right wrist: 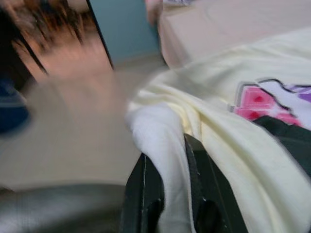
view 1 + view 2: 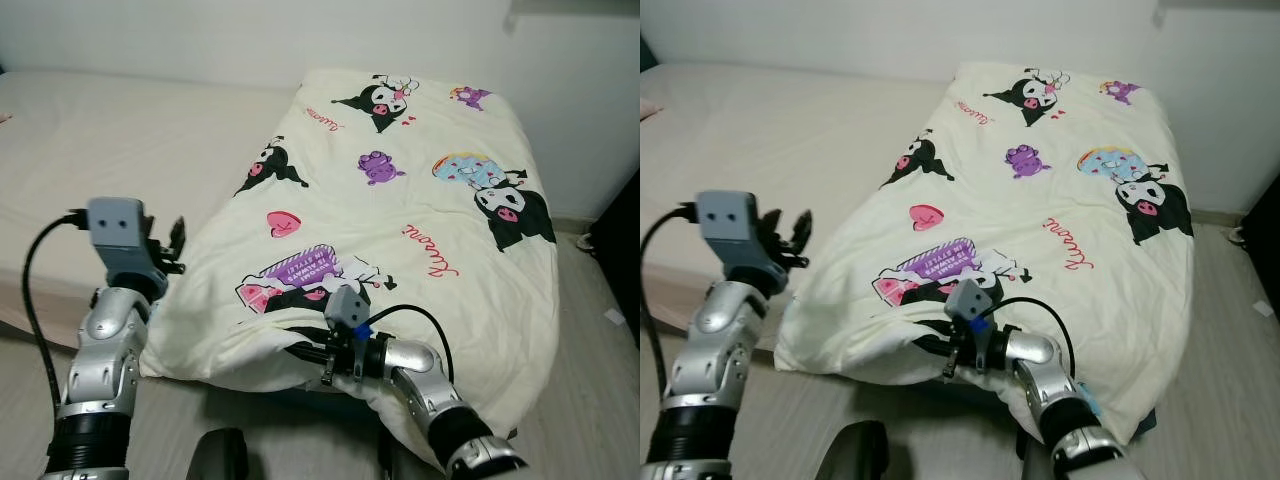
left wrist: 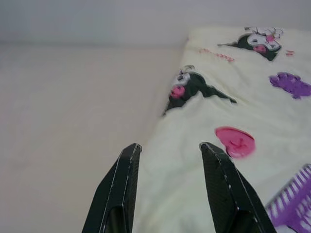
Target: Clean up the room
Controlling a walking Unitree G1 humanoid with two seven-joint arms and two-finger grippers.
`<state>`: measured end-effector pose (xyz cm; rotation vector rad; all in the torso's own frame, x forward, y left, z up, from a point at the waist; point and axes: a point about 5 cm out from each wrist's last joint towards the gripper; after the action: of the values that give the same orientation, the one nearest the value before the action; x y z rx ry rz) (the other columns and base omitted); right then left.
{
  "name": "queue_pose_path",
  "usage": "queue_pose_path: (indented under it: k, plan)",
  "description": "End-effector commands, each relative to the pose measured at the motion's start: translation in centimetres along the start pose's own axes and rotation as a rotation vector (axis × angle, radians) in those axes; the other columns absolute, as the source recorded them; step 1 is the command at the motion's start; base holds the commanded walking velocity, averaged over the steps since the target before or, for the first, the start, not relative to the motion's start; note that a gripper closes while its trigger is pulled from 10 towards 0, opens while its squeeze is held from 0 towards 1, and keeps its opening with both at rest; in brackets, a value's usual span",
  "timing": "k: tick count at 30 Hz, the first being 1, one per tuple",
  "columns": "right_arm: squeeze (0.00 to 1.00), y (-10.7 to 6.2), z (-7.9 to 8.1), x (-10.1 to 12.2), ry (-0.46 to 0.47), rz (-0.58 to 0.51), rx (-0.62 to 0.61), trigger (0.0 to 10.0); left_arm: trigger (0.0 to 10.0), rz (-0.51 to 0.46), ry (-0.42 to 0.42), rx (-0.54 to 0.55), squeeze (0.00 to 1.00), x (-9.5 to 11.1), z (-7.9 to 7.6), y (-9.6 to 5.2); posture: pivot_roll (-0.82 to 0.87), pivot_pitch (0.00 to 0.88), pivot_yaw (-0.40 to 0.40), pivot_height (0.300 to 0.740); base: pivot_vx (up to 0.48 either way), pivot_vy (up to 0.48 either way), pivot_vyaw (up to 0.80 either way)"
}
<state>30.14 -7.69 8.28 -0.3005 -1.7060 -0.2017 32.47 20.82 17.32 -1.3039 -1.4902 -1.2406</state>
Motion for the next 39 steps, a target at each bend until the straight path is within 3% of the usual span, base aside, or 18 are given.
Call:
queue_pose_path:
  k: [1,2,4,5,12,13,16,19,20,23,25,26,27,30,31,32,34,39]
  plan:
    - [0.00,0.6,0.5,0.6,0.058,-0.056,0.031,10.0,10.0,0.046,0.006,-0.001,0.00,-1.2,-0.2,-0.2,0.05,0.094,0.005,0.576,0.000,0.000,0.00]
    - [0.46,0.8,1.5,1.1,0.139,-0.101,0.080,10.0,10.0,0.054,0.002,-0.001,0.00,-1.6,-0.5,-0.2,0.04,0.089,0.010,0.576,0.000,0.000,0.00]
    - [0.46,0.9,2.2,1.6,0.194,-0.134,0.118,10.0,10.0,0.058,-0.002,-0.002,0.00,-1.8,-0.7,-0.2,0.04,0.088,0.011,0.576,0.000,0.000,0.00]
    - [1.00,1.0,3.2,1.9,0.252,-0.155,0.176,10.0,10.0,0.061,-0.007,-0.004,0.00,-2.1,-0.9,-0.2,0.03,0.087,0.013,0.576,0.000,0.000,0.00]
    - [1.00,0.3,6.0,-0.1,0.151,0.050,0.342,10.0,10.0,0.064,-0.011,-0.022,0.00,-2.3,-1.3,-0.2,0.03,0.087,0.009,0.576,0.000,0.000,0.00]
    - [0.00,-0.7,6.7,-1.7,0.059,0.194,0.418,10.0,10.0,0.066,-0.008,-0.028,0.00,-2.3,-1.3,-0.1,0.03,0.089,0.004,0.576,0.000,0.000,0.00]
    - [0.00,-1.3,6.9,-2.2,0.051,0.234,0.437,10.0,10.0,0.062,-0.006,-0.031,0.00,-2.3,-1.3,-0.1,0.03,0.088,0.000,0.576,0.000,0.000,0.00]
    - [0.00,-1.2,5.9,-0.8,0.087,0.159,0.349,10.0,10.0,0.053,-0.010,-0.021,0.00,-2.1,-1.1,-0.2,0.03,0.084,-0.006,0.576,0.000,0.000,0.00]
    - [0.00,-0.8,4.2,1.0,0.093,0.038,0.193,10.0,10.0,0.060,-0.012,-0.005,0.00,-2.3,-0.8,-0.3,0.03,0.073,-0.014,0.576,0.000,0.000,0.00]
    - [0.00,-0.8,4.2,1.0,0.093,0.038,0.193,10.0,10.0,0.060,-0.012,-0.005,0.00,-2.3,-0.8,-0.3,0.03,0.073,-0.014,0.576,0.000,0.000,0.00]
    - [0.00,-1.4,0.5,3.8,0.051,-0.076,-0.235,10.0,10.0,0.135,0.004,0.036,0.00,-3.8,-0.6,-0.9,0.02,0.052,-0.021,0.576,0.000,0.000,0.00]
    - [0.00,-1.4,0.5,3.8,0.051,-0.076,-0.235,10.0,10.0,0.135,0.004,0.036,0.00,-3.8,-0.6,-0.9,0.02,0.052,-0.021,0.576,0.000,0.000,0.00]
    - [0.00,-2.4,-0.9,4.3,0.000,-0.075,-0.431,10.0,10.0,0.173,0.016,0.040,0.00,-4.8,-0.8,-1.4,0.02,0.046,-0.021,0.576,0.000,0.000,0.00]
    - [0.00,-3.4,-1.8,4.2,-0.056,-0.031,-0.603,10.0,10.0,0.199,0.023,0.041,0.00,-5.7,-1.0,-2.0,0.01,0.036,-0.024,0.576,0.000,0.000,0.00]
    - [0.00,-4.7,-2.8,4.0,-0.093,0.018,-0.801,10.0,10.0,0.212,0.038,0.042,0.00,-6.5,-1.3,-2.6,0.01,0.027,-0.029,0.576,0.000,0.000,0.00]
    - [0.00,-4.7,-2.8,4.0,-0.093,0.018,-0.801,10.0,10.0,0.212,0.038,0.042,0.00,-6.5,-1.3,-2.6,0.01,0.027,-0.029,0.576,0.000,0.000,0.00]
    - [0.00,-7.6,-3.8,3.1,-0.075,0.071,-1.103,10.0,10.0,0.223,0.005,0.082,0.00,-7.2,-1.5,-3.5,0.01,0.014,-0.041,0.576,0.000,0.000,0.00]
    - [0.00,-9.0,-3.8,1.9,-0.021,0.093,-1.170,10.0,10.0,0.180,0.008,0.067,0.00,-6.8,-2.0,-3.6,0.02,0.005,-0.048,0.586,0.000,0.000,0.00]
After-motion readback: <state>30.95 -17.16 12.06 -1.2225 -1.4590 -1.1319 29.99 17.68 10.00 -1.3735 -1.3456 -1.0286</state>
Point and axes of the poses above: a point about 5 cm out from each wrist's last joint towards the gripper, its own y axis pointing out of the wrist towards the gripper, its own x axis along the axis of the wrist's last joint, z = x × y, and after that the axes turned 13 degrees about -y, right-handed
